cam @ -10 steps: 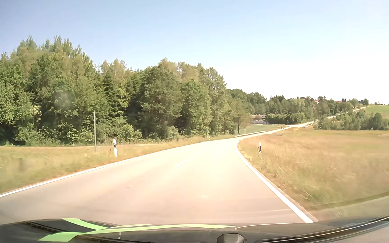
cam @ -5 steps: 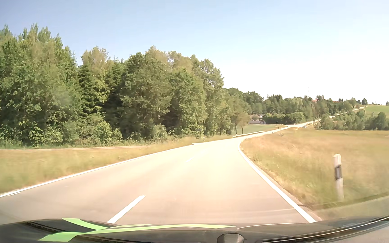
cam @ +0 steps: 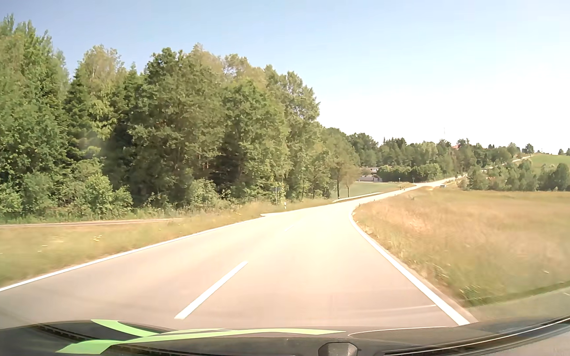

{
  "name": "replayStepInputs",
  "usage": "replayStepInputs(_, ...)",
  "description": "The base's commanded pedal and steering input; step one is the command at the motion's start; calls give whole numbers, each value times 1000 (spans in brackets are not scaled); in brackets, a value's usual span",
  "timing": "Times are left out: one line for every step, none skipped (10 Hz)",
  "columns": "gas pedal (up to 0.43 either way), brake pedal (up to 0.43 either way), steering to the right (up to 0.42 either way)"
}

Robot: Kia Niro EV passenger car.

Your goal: Follow the waypoints while adhering to traffic rules and regulations

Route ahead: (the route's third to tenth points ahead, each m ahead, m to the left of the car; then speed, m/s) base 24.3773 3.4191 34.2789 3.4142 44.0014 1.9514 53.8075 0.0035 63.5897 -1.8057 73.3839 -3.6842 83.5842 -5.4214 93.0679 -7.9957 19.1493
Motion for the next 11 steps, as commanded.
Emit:
replayStepInputs(79, 0, 14)
replayStepInputs(98, 0, 14)
replayStepInputs(98, 0, 15)
replayStepInputs(98, 0, 16)
replayStepInputs(98, 0, 17)
replayStepInputs(79, 0, 18)
replayStepInputs(79, 0, 18)
replayStepInputs(79, 0, 18)
replayStepInputs(79, 0, 18)
replayStepInputs(87, 0, 18)
replayStepInputs(118, 0, 18)
